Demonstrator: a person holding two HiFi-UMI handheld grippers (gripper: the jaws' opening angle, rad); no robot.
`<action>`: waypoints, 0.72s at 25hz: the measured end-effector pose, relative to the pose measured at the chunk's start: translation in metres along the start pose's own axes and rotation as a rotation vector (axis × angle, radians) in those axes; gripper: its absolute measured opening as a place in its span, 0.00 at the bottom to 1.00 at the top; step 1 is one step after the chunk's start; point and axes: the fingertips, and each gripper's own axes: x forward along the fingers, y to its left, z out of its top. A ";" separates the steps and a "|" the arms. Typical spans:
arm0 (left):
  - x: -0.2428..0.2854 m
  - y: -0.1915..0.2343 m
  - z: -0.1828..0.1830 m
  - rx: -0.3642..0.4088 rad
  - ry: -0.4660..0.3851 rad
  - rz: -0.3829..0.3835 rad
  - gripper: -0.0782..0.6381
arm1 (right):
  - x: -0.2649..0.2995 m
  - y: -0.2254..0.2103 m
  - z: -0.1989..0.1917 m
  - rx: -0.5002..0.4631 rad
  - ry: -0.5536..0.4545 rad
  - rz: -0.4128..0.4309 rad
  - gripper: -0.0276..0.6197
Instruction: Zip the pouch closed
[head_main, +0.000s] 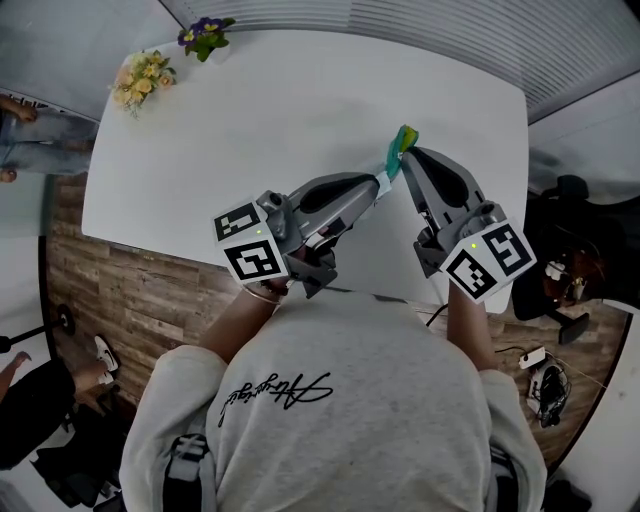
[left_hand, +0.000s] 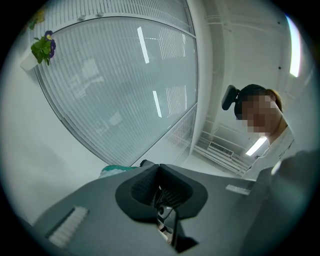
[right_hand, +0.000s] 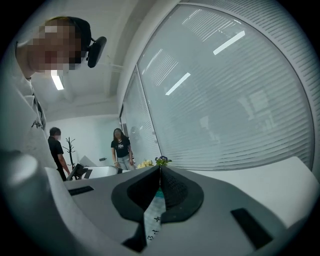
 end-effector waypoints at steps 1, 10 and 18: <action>0.000 0.000 0.000 -0.003 -0.002 0.000 0.11 | 0.000 -0.001 0.000 0.001 0.001 -0.002 0.05; 0.004 0.000 0.001 -0.015 -0.005 -0.009 0.11 | -0.004 -0.014 0.005 -0.020 -0.005 -0.049 0.05; 0.004 0.002 0.001 -0.013 -0.005 0.001 0.11 | -0.006 -0.018 0.007 -0.042 -0.016 -0.072 0.05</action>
